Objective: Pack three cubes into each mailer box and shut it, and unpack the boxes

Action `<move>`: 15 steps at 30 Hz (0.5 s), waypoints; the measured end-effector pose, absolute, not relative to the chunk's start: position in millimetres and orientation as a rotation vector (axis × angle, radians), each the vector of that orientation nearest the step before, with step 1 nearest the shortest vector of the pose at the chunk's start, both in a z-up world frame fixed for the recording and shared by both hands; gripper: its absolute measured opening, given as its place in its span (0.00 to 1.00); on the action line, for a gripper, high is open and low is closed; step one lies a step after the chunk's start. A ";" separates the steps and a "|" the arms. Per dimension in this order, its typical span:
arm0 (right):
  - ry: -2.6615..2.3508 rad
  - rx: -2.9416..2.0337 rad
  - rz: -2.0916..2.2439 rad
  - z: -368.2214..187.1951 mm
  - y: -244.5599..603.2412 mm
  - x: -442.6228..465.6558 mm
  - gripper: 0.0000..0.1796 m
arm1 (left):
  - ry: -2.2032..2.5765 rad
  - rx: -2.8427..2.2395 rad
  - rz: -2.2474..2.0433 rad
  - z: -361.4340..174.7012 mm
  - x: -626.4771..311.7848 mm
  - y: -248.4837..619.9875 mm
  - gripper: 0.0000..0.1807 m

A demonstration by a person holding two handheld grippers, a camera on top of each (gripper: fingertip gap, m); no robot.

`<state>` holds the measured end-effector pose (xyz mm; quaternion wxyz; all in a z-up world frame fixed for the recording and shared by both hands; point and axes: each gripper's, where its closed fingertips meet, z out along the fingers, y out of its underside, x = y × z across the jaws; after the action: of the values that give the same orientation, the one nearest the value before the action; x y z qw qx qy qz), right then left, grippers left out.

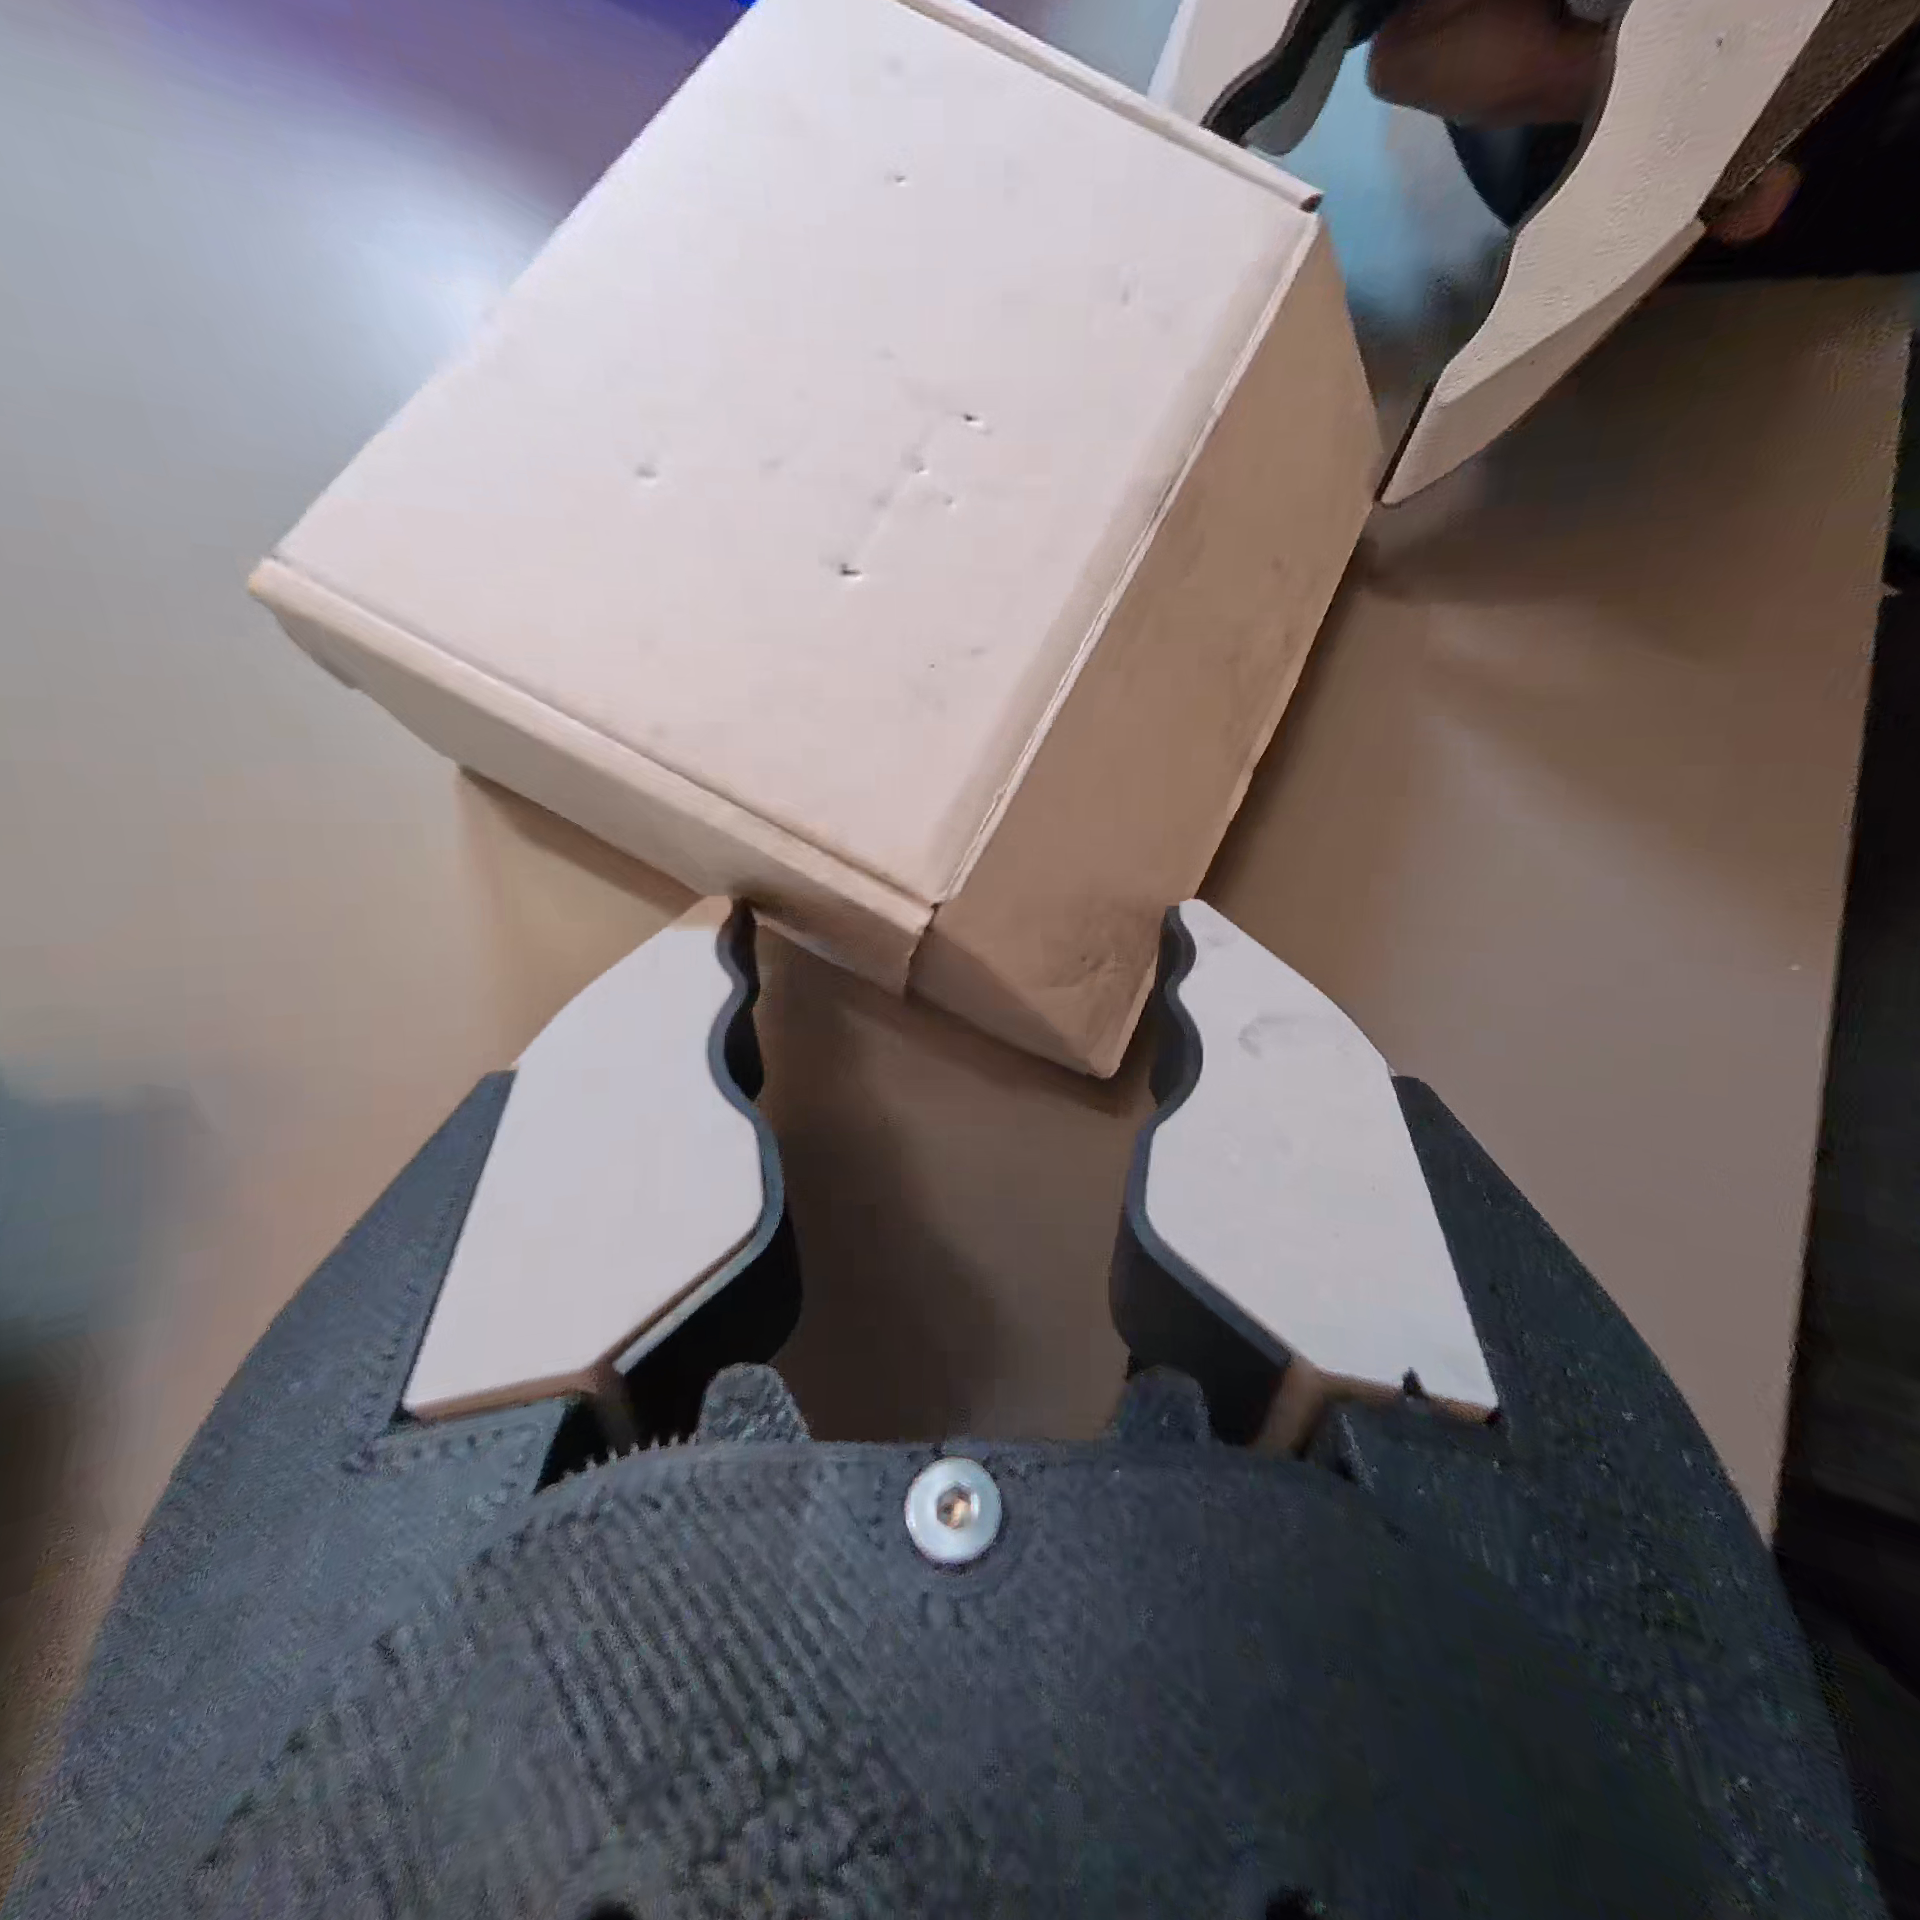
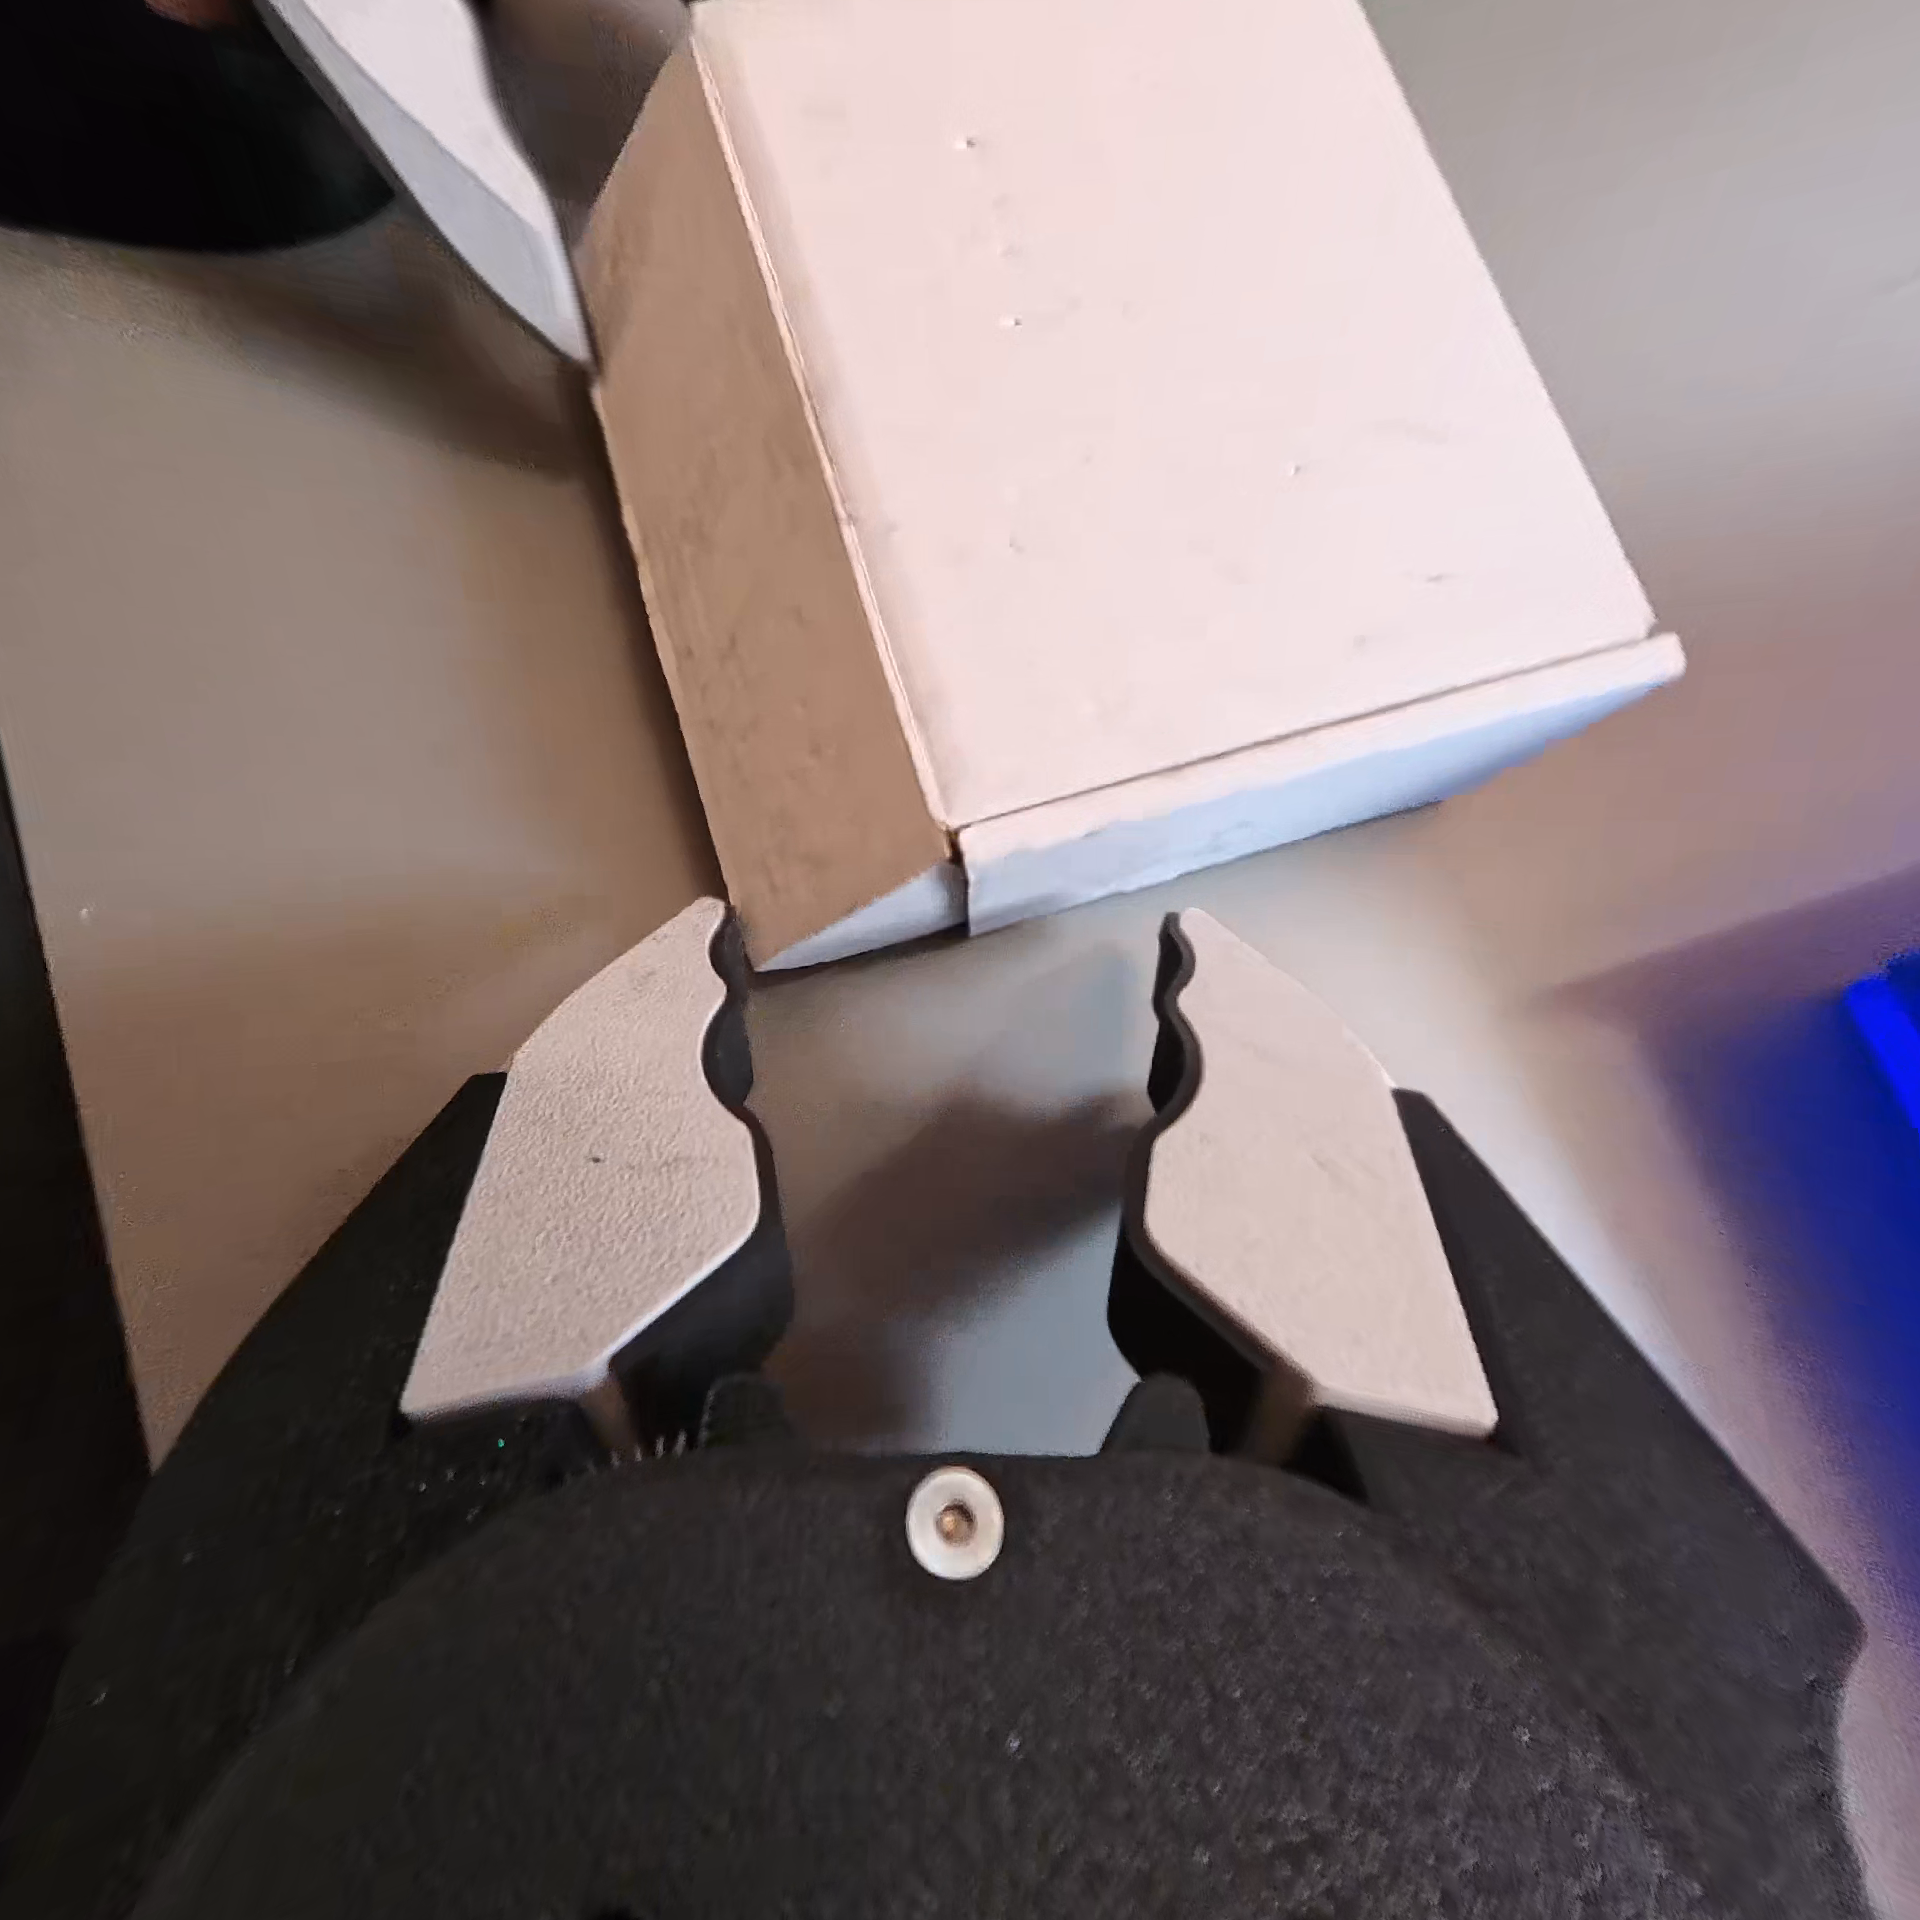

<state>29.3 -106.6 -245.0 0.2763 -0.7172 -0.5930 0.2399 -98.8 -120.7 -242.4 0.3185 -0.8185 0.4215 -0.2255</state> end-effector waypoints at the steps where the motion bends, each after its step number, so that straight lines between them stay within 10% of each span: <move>1: -1.599 -1.902 0.645 -244.4 -104.9 26.0 0.41 | 1.128 -2.143 -0.585 -243.2 -97.4 -116.4 0.39; 15: -1.617 -1.710 0.215 -249.0 -69.2 35.4 0.25 | 1.172 -2.010 -0.140 -250.1 -93.5 -82.9 0.24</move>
<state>35.4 -69.2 -249.0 0.3795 -0.6694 -0.6330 0.0842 -93.5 -82.9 -250.1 0.3943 -0.7925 0.4620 -0.0551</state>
